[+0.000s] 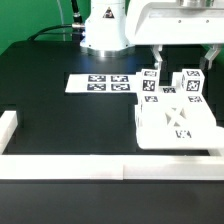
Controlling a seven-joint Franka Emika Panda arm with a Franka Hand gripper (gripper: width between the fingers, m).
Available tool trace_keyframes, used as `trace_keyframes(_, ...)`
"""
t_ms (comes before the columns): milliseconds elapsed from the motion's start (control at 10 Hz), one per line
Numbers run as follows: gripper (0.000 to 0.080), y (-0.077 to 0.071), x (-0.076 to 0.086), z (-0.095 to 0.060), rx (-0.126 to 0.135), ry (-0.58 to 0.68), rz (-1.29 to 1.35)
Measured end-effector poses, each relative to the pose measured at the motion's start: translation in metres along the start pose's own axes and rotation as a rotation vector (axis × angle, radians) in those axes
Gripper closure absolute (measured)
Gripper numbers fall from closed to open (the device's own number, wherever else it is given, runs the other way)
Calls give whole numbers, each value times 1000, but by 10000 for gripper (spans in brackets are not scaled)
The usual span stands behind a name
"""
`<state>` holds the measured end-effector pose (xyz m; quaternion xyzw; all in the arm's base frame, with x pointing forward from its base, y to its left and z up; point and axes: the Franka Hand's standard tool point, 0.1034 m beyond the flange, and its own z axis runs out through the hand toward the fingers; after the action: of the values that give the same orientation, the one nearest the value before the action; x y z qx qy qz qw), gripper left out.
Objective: Assemble chair
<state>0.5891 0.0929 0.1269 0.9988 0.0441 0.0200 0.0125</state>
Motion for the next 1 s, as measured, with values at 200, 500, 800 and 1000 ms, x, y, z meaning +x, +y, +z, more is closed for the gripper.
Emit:
trace_keyframes(200, 151, -2, 2, 3, -2, -1, 6)
trace_keyframes(500, 151, 2, -9, 17, -10, 17, -2)
trace_keyframes(800, 151, 5, -8, 17, -12, 16, -4)
trace_keyframes(1000, 151, 10, -3, 11, -12, 15, -2)
